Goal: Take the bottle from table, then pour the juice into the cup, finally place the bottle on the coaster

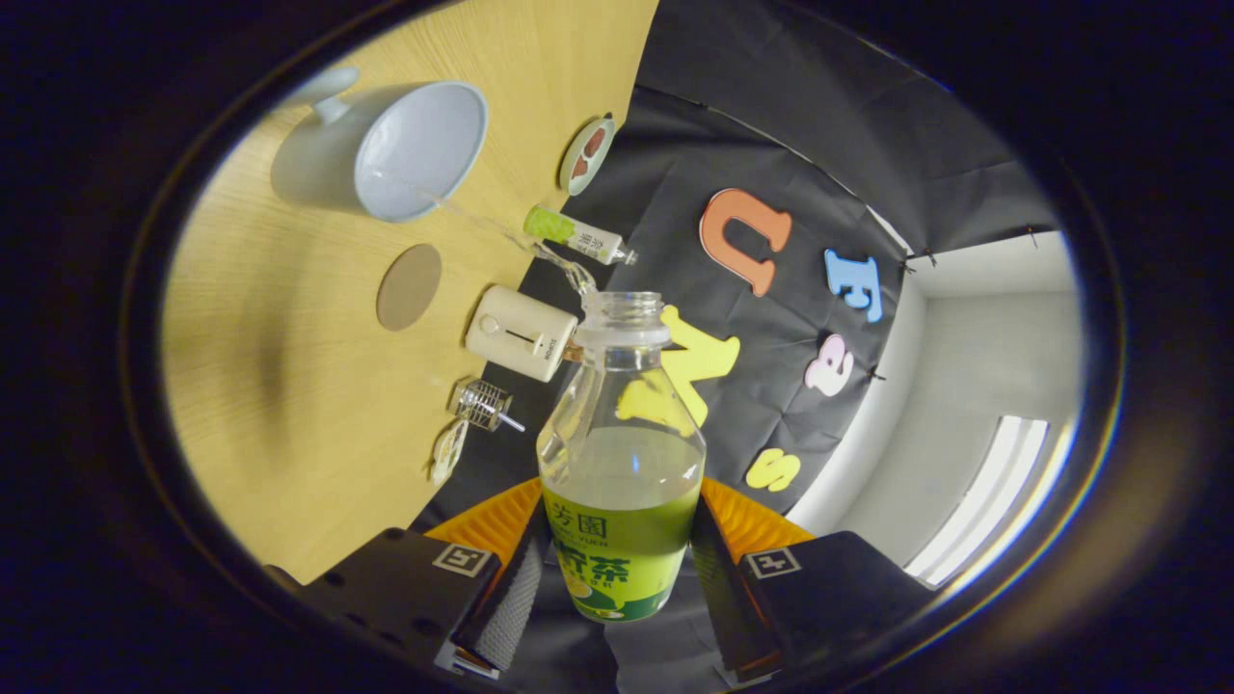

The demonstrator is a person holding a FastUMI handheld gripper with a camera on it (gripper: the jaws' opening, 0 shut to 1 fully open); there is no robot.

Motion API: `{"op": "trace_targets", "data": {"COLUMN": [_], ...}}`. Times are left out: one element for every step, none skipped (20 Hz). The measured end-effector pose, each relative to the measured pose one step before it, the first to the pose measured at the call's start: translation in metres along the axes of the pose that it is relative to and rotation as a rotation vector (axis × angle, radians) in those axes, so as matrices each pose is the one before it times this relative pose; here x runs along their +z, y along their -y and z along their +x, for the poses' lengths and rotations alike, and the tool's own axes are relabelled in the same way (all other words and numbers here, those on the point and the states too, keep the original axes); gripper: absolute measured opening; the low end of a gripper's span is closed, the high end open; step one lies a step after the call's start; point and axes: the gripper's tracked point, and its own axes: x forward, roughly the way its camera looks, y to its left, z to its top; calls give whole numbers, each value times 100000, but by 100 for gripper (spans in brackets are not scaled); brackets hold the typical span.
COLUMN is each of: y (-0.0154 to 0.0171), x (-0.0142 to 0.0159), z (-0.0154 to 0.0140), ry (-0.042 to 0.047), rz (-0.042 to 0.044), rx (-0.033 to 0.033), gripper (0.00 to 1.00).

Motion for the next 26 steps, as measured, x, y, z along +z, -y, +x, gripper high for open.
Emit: {"op": "trace_targets", "data": {"y": [28, 125, -50, 17, 34, 76, -10, -44, 18, 123, 166, 217, 272, 208, 212, 360, 190, 162, 168, 235, 362, 677, 651, 584, 285, 154], "x": [3, 34, -47, -80, -61, -83, -28, 27, -106, -61, 6, -61, -65, -103, -90, 2, 36, 128, 57, 29, 128, -118, 27, 51, 92, 192], "z": [-120, -28, -42, 153, 58, 95, 23, 93, 7, 49, -73, 59, 14, -133, 8, 54, -129, 189, 1, 11, -34, 88, 163, 321, 60, 39], "ry": [33, 28, -77, -293, -171, -319, 81, -68, -417, -155, 46, 194, -40, 225, -191, -137, 220, 384, -1, 184, 106, -82, 111, -9, 340, 290], "rz": [-243, -301, -161, -140, -238, -201, -24, -16, -461, -779, -609, -216, 59, -70, -218, -131, -486, -404, 13, -129, -462, -956, -1201, -990, -882, -990], "rx": [9, -439, 185, -161, -156, -183, 57, 93, -40, -179, -516, -602, -483, -509, -592, -968, -471, -371, -309, -447, -782, -1446, -1334, -877, -444, -322], "gripper": [80, 81, 80, 81, 81, 80, 81, 81, 81, 81, 81, 81, 81, 81, 81, 80, 81, 81, 81, 81, 81, 80, 80, 81, 80, 80]}}
